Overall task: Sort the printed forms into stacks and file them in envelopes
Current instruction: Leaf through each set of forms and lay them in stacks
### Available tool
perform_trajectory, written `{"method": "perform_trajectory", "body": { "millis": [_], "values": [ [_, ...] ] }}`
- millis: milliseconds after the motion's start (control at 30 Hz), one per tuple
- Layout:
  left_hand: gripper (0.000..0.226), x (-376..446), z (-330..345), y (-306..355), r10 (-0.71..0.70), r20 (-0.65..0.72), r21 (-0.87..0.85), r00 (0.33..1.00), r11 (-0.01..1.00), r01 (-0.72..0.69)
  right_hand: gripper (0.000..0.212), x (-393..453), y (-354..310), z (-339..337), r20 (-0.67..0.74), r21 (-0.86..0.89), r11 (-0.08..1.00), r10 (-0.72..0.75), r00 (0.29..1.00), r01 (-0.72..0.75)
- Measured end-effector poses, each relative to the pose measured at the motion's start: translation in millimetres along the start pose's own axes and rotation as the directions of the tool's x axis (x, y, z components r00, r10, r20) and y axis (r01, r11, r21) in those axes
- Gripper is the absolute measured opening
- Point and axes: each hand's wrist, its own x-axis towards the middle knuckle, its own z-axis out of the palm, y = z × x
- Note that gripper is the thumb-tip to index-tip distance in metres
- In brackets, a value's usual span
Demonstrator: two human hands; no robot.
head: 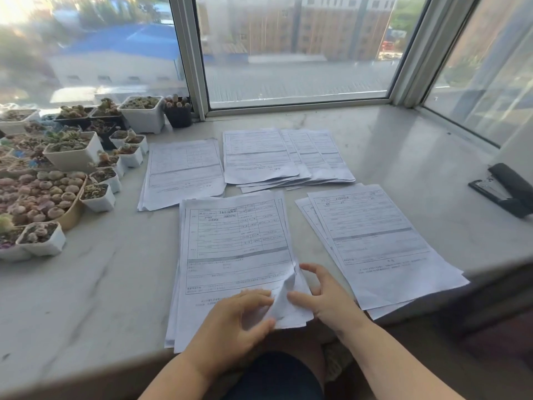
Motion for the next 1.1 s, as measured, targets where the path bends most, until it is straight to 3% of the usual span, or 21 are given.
{"method": "perform_trajectory", "body": {
  "millis": [67, 133, 200, 367, 533, 667, 833, 967, 1100],
  "values": [
    [0.02, -2.7, -0.4, -0.9, -0.029, -0.066, -0.047, 0.997, 0.999, 0.026, 0.045, 0.5, -0.7, -1.3, 0.014, 0.027, 1.0, 0.01, 1.0, -0.011],
    [0.023, -4.9, 1.1, -3.4, -0.067, -0.218, -0.038, 0.974, 0.997, 0.06, 0.042, -0.7, -2.8, -7.6, 0.09, 0.089, 0.995, 0.027, 0.996, -0.035],
    [0.024, -6.0, 4.3, -5.1, -0.045, -0.317, 0.002, 0.947, 0.999, 0.048, 0.048, -3.1, -4.5, -13.5, 0.175, 0.14, 0.989, 0.031, 0.984, -0.056],
    [0.033, -5.8, 10.5, -6.6, -0.016, -0.413, 0.089, 0.911, 0.994, 0.058, 0.062, -3.3, -3.0, -12.2, 0.169, 0.048, 0.999, -0.004, 0.986, -0.004],
    [0.009, -12.4, 7.8, -2.5, 0.063, -0.234, 0.203, 0.97, 0.979, -0.015, 0.054, 1.3, -2.9, -1.7, 0.063, 0.001, 0.999, -0.035, 0.997, 0.035],
    [0.029, -12.0, 7.0, -0.1, 0.03, -0.19, 0.223, 0.981, 0.975, 0.013, 0.041, 1.7, -5.8, 1.8, 0.017, -0.018, 1.0, -0.015, 1.0, 0.015],
    [0.033, -9.8, 1.7, 1.1, 0.045, -0.132, 0.222, 0.99, 0.975, -0.014, 0.004, -3.6, -10.3, -1.7, 0.066, 0.027, 0.998, 0.05, 0.997, -0.052],
    [0.037, -10.9, 0.4, 3.9, 0.034, -0.113, 0.213, 0.993, 0.977, -0.009, 0.007, -1.1, -11.9, 1.2, 0.079, 0.03, 0.986, 0.161, 0.984, -0.164],
    [0.041, -10.8, 0.0, 6.6, 0.01, -0.115, 0.195, 0.993, 0.981, 0.013, 0.017, -0.4, -12.9, 7.1, 0.033, 0.03, 0.983, 0.18, 0.983, -0.181]
  ]
}}
